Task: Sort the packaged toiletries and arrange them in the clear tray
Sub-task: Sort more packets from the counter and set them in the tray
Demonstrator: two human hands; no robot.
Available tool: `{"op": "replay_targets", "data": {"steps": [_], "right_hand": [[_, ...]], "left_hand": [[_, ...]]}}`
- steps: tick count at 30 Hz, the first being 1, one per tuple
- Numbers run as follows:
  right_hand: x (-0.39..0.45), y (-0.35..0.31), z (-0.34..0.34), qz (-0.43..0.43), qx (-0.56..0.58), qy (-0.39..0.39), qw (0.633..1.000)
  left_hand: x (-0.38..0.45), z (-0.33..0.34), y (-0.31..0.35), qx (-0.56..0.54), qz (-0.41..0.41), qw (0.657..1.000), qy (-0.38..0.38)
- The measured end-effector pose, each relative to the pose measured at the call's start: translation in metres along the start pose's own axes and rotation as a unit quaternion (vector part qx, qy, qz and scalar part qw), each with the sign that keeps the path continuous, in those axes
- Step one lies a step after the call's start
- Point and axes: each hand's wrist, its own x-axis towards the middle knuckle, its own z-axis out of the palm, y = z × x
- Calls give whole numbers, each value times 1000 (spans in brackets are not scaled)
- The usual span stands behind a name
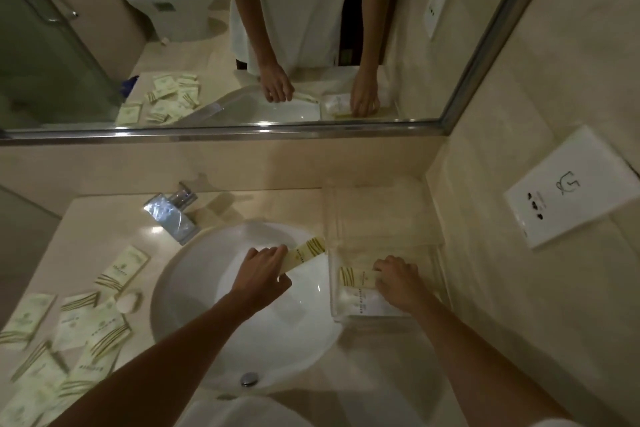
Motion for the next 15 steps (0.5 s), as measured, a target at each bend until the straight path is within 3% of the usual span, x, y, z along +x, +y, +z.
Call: {"op": "replay_targets", "data": {"steps": [15], "right_hand": [[-5, 4, 14, -106, 8, 36, 994]], "left_hand": [[20, 15, 16, -7, 30, 999, -12]]}}
